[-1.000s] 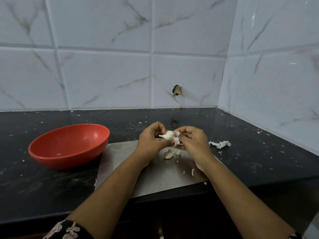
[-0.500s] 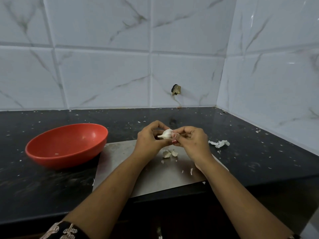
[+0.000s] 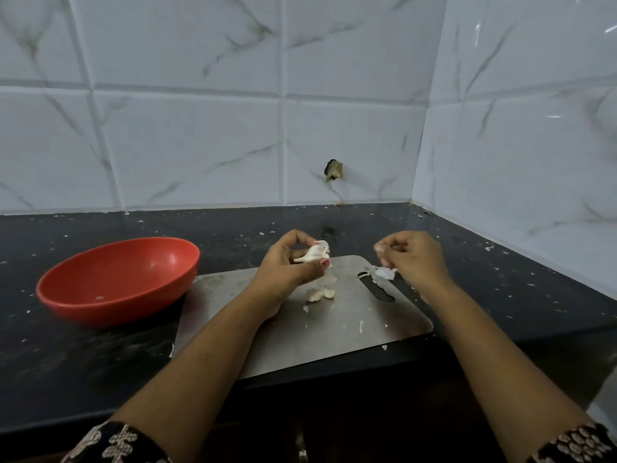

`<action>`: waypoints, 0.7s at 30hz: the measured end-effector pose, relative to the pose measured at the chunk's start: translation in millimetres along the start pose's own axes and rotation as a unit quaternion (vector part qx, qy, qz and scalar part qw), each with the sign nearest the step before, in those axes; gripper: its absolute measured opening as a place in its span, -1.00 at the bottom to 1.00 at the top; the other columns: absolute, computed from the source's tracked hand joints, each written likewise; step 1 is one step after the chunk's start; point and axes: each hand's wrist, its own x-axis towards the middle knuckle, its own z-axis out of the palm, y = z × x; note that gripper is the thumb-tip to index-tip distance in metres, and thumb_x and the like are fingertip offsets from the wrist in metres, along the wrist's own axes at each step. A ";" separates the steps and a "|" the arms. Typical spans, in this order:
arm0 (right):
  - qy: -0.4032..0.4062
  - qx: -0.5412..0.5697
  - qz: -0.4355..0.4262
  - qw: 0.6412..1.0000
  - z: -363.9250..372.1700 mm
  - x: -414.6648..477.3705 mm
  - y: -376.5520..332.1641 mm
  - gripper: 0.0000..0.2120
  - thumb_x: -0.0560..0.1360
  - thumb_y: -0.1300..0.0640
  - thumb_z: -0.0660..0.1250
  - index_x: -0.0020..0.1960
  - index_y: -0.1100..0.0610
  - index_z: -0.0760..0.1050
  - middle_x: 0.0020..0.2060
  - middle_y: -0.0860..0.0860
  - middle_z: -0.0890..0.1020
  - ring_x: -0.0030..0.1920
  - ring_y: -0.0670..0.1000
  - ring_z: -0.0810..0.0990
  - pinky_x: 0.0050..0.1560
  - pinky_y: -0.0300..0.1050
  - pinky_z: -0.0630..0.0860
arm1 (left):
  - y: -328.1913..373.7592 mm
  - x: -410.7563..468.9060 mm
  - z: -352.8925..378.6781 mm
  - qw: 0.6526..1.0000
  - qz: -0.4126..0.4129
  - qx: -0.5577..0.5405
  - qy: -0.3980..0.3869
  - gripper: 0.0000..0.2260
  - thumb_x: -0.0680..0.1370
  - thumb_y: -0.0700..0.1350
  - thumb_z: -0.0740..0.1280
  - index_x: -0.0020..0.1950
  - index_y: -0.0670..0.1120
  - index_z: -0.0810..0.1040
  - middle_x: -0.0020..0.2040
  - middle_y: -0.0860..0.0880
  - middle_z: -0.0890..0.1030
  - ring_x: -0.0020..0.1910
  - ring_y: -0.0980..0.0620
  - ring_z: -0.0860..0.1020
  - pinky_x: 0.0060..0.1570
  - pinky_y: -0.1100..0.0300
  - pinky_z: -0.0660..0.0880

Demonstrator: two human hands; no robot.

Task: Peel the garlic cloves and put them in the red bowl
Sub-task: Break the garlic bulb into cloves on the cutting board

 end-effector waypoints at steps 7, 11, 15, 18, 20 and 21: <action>-0.087 -0.282 -0.002 0.955 -17.3 5.9 27.5 -0.77 0.51 0.25 0.33 0.13 0.17 0.64 0.09 0.08 0.67 0.16 0.09 0.57 0.20 -0.08 0.48 | -2.0 4.4 -0.7 0.999 -0.020 0.020 0.046 -0.81 0.51 -0.05 0.40 0.05 -0.08 0.50 0.05 -0.17 0.67 0.05 -0.16 0.59 0.02 -0.07 0.51; -0.059 -0.241 -0.047 0.968 -7.5 -5.3 5.7 -0.61 0.47 0.27 0.26 0.26 0.10 0.57 0.23 0.02 0.60 0.35 0.06 0.44 0.35 0.00 0.39 | -0.9 2.5 -0.4 0.998 -0.019 0.023 0.058 -0.82 0.53 -0.07 0.38 0.07 -0.07 0.48 0.05 -0.13 0.67 -0.12 0.07 0.53 -0.19 0.21 0.41; -0.149 -0.067 -0.032 0.986 18.3 -26.7 -33.6 -0.71 0.51 0.09 0.38 0.23 0.05 0.59 0.07 -0.08 0.64 0.05 -0.19 0.57 -0.02 -0.44 0.43 | -2.4 4.4 -1.5 0.998 -0.011 -0.007 0.068 -0.84 0.51 -0.14 0.41 0.03 -0.09 0.47 0.01 -0.16 0.68 -0.21 0.10 0.52 -0.24 0.23 0.38; -0.202 0.011 -0.017 0.979 43.6 -38.0 -46.8 -0.68 0.44 -0.01 0.48 0.16 0.01 0.57 -0.11 -0.11 0.68 -0.10 -0.23 0.63 -0.12 -0.39 0.52 | -1.3 5.0 -2.9 0.995 0.002 -0.072 0.068 -0.76 0.47 -0.19 0.42 0.09 -0.17 0.46 -0.07 -0.11 0.69 -0.18 0.04 0.63 -0.16 0.18 0.53; -0.165 0.029 -0.023 0.986 57.0 -38.6 -46.6 -0.71 0.43 0.04 0.50 0.10 0.08 0.56 -0.15 -0.04 0.71 -0.13 -0.12 0.68 -0.08 -0.22 0.61 | 1.1 3.9 -3.5 0.993 0.006 -0.101 0.063 -0.70 0.47 -0.23 0.41 0.15 -0.26 0.45 -0.11 -0.11 0.70 -0.17 0.00 0.65 -0.17 0.19 0.58; -0.139 0.033 -0.025 0.989 60.7 -37.0 -45.1 -0.74 0.44 0.08 0.49 0.07 0.14 0.58 -0.18 0.00 0.71 -0.16 -0.08 0.69 -0.08 -0.15 0.62 | 2.0 3.5 -3.3 0.992 0.006 -0.105 0.063 -0.70 0.48 -0.24 0.40 0.16 -0.28 0.46 -0.12 -0.10 0.70 -0.18 0.00 0.66 -0.19 0.22 0.57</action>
